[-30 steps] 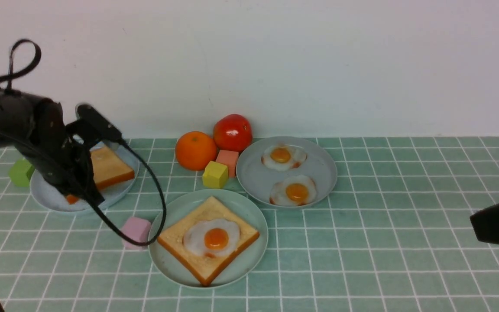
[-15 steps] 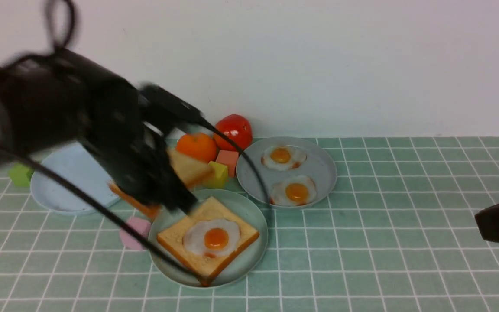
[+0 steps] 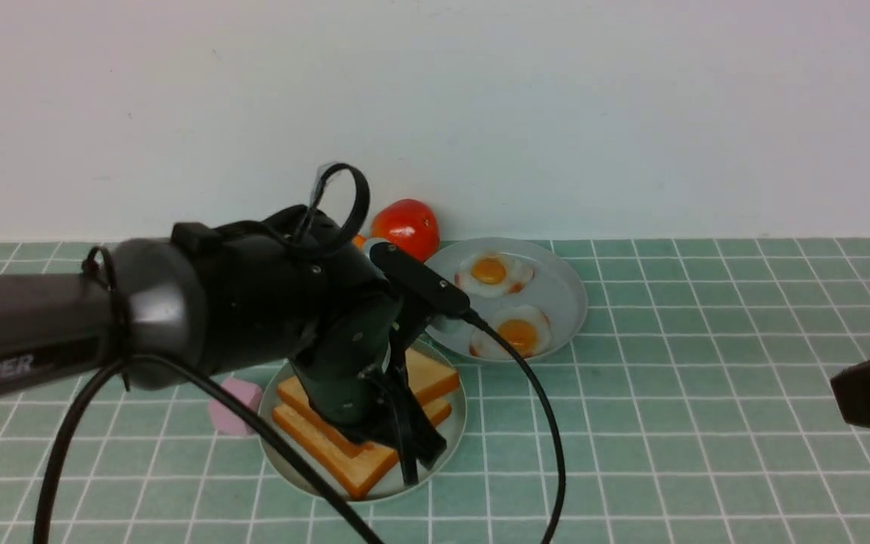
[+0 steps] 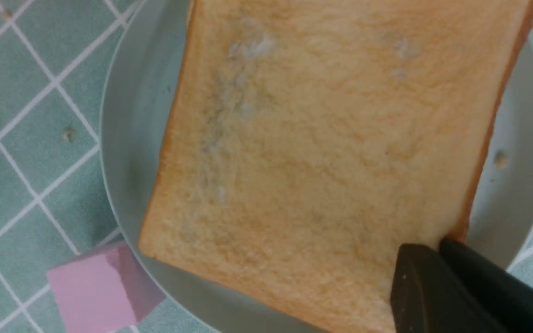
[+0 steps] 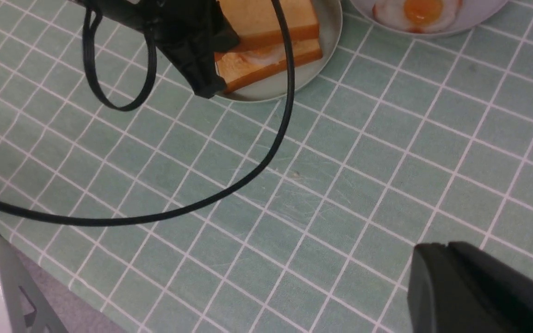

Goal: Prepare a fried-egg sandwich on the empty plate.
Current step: Use the left arm to place a slice of bread on the fried egg in the middle

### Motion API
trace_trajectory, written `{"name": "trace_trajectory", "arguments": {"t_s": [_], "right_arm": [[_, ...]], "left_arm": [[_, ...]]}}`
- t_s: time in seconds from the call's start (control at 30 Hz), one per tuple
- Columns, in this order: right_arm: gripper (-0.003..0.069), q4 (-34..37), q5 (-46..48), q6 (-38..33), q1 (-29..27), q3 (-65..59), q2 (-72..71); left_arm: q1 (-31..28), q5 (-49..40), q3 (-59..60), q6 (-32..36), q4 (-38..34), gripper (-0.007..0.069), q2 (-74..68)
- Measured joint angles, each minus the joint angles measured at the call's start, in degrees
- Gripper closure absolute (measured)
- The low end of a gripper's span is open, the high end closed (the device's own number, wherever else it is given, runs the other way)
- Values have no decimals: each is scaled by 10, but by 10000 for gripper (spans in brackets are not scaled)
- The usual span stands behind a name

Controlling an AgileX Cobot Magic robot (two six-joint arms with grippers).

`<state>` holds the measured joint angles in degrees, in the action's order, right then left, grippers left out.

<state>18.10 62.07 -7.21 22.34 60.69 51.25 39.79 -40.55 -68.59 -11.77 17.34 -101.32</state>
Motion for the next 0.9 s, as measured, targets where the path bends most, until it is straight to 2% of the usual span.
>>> {"name": "trace_trajectory", "arguments": {"t_s": [0.43, 0.7, 0.8, 0.9], "right_arm": [[617, 4, 2, 0, 0, 0, 0], [615, 14, 5, 0, 0, 0, 0], [613, 17, 6, 0, 0, 0, 0], [610, 18, 6, 0, 0, 0, 0]], "left_arm": [[0, -1, 0, -4, -27, 616, -1], [0, 0, 0, -4, -26, 494, -7], [0, 1, 0, -4, -21, 414, -7], [0, 1, 0, -4, -20, 373, -7]]}}
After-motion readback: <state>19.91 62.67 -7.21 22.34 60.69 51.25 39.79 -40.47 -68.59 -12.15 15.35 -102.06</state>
